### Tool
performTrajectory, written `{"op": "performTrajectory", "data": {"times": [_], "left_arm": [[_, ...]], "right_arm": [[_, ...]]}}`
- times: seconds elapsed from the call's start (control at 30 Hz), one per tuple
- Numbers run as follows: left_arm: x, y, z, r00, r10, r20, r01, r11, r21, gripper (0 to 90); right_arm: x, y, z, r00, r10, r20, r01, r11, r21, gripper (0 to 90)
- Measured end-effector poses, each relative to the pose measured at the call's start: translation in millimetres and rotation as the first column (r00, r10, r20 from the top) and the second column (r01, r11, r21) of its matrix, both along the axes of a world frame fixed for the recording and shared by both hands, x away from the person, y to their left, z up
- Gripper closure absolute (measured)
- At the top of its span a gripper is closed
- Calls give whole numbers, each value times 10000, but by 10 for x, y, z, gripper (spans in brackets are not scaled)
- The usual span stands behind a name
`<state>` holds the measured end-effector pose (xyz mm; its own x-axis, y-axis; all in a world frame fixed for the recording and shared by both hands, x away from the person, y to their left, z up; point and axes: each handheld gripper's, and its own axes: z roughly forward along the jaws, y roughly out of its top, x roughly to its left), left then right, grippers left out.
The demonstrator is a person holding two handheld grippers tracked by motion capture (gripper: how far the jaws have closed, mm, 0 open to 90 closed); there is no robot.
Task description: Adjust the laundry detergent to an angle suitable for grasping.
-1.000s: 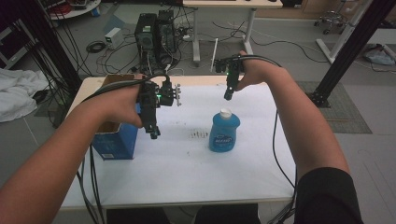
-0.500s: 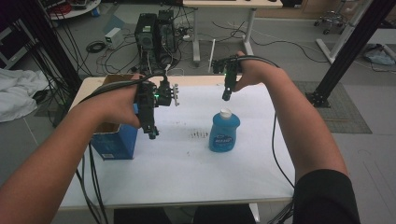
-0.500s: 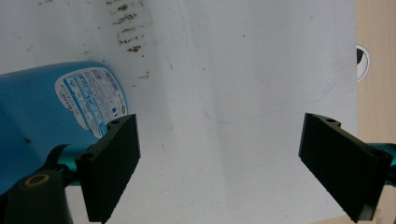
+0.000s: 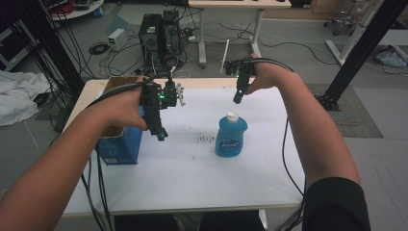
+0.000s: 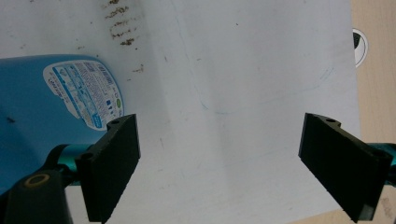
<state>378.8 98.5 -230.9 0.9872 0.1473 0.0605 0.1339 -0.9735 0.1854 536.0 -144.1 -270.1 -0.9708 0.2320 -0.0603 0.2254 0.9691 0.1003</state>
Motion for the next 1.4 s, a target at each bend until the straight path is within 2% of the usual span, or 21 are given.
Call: {"op": "performTrajectory", "data": {"times": [0.07, 0.1, 0.13, 0.17, 0.23, 0.3, 0.33, 0.37, 0.4, 0.53, 0.67, 0.73, 0.9, 0.97, 1.17, 1.3, 1.37, 1.4], "left_arm": [[14, 32, 2, 9999, 123, -98, -127, 9990, -434, 54], [14, 32, 2, 9999, 123, -98, -127, 9990, -434, 54], [20, 51, -3, 9995, 159, -277, -178, 9973, -716, 54], [26, 78, -23, 9979, 251, -598, -321, 9925, -1183, 54], [31, 101, -48, 9969, 240, -747, -353, 9873, -1549, 54], [38, 129, -84, 9950, 282, -962, -480, 9764, -2104, 54], [38, 129, -84, 9950, 282, -962, -480, 9764, -2104, 54], [47, 146, -106, 9933, 263, -1122, -541, 9660, -2528, 54], [54, 167, -141, 9915, 341, -1255, -707, 9511, -3006, 54], [55, 171, -205, 9931, 383, -1107, -740, 9379, -3389, 54], [54, 155, -233, 9936, 419, -1050, -757, 9363, -3428, 54], [61, 100, -266, 9954, 437, -847, -702, 9375, -3408, 54], [77, 45, -280, 9962, 413, -769, -645, 9420, -3295, 54], [88, -31, -295, 9969, 386, -682, -581, 9481, -3127, 54], [118, -145, -336, 9975, 180, -677, -380, 9511, -3065, 54], [133, -218, -360, 9977, 29, -672, -239, 9490, -3145, 54], [138, -266, -368, 9976, -48, -684, -175, 9466, -3220, 54], [142, -304, -371, 9978, -113, -658, -113, 9430, -3326, 54]], "right_arm": [[-3, -7, 11, 10000, -78, -27, 78, 10000, 48, 118], [-2, -9, 18, 10000, -62, -17, 63, 9999, 93, 118], [-2, -9, 18, 10000, -62, -17, 63, 9999, 93, 118], [-2, -11, 26, 10000, -47, 15, 46, 9999, 151, 118], [-13, -12, 46, 10000, -47, 44, 46, 9997, 245, 118], [-16, -15, 48, 10000, -35, 73, 33, 9998, 198, 118], [-23, -15, 40, 9998, -172, 78, 171, 9997, 177, 118], [-23, -15, 40, 9998, -172, 78, 171, 9997, 177, 118], [-24, -23, 38, 9997, -209, 80, 209, 9998, 64, 118], [-33, -76, 47, 9996, -252, 119, 250, 9996, 139, 118], [-34, -128, 54, 9995, -270, 141, 268, 9995, 160, 118], [-25, -189, 48, 9994, -301, 160, 298, 9994, 179, 118], [-30, -241, 33, 9991, -406, 89, 405, 9991, 121, 118], [-28, -292, 20, 9992, -395, 77, 394, 9991, 140, 118], [-62, -424, 3, 9987, -502, 72, 503, 9986, -140, 118], [-88, -508, 16, 9985, -544, 97, 545, 9985, -51, 118], [-113, -562, 28, 9978, -661, 100, 662, 9977, -115, 118], [-134, -616, 28, 9971, -751, 100, 752, 9971, -66, 118]]}}
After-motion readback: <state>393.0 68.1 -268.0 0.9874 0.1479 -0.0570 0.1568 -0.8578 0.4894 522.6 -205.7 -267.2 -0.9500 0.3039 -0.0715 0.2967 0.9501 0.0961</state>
